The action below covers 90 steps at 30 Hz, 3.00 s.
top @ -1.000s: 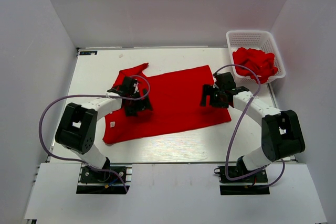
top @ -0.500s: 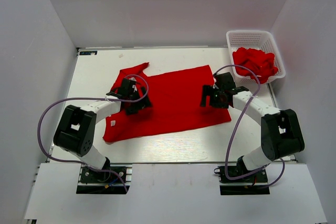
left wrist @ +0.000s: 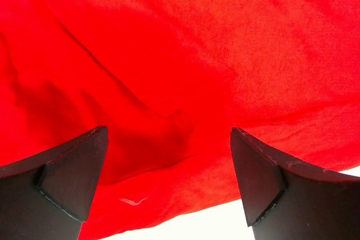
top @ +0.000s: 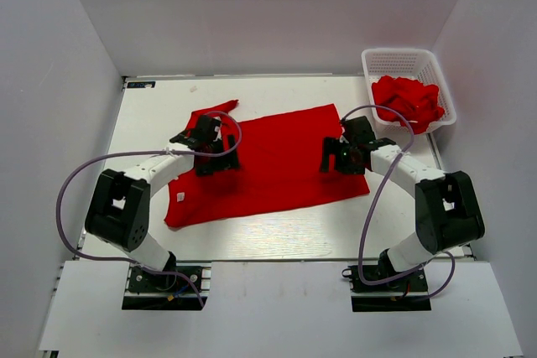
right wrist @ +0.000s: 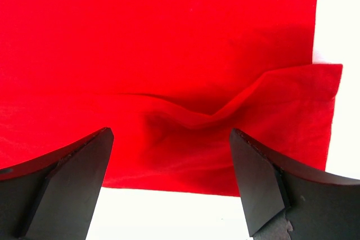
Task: Fold and stack the t-shirts
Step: Fold the flattened tshirt in 1/3 of the way
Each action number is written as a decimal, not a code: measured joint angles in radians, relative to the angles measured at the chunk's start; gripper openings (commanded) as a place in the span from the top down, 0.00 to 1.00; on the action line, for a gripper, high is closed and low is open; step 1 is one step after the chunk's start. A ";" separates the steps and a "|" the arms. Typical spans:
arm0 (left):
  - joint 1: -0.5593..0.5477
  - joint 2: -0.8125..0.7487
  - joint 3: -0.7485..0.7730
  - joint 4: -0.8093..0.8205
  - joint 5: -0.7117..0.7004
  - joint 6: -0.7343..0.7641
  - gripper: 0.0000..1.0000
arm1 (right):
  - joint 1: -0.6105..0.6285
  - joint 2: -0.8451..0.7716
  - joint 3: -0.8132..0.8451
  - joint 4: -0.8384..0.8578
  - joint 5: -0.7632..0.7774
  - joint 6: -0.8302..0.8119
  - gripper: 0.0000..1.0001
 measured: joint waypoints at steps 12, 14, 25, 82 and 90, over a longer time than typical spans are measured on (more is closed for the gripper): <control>-0.062 0.127 0.153 -0.124 -0.161 0.262 0.04 | 0.000 0.027 0.000 -0.001 0.003 0.000 0.10; -0.071 0.141 0.153 -0.131 -0.173 0.285 0.05 | 0.000 0.035 0.002 -0.002 0.004 0.000 0.10; -0.098 0.192 0.170 -0.146 -0.249 0.320 0.19 | 0.000 0.053 0.005 -0.003 0.005 0.000 0.10; -0.097 0.415 0.515 -0.042 -0.234 0.514 0.00 | -0.001 0.054 0.038 -0.029 0.050 -0.011 0.10; -0.061 0.479 0.730 -0.054 -0.290 0.496 0.00 | -0.001 0.089 0.212 -0.047 0.091 -0.014 0.10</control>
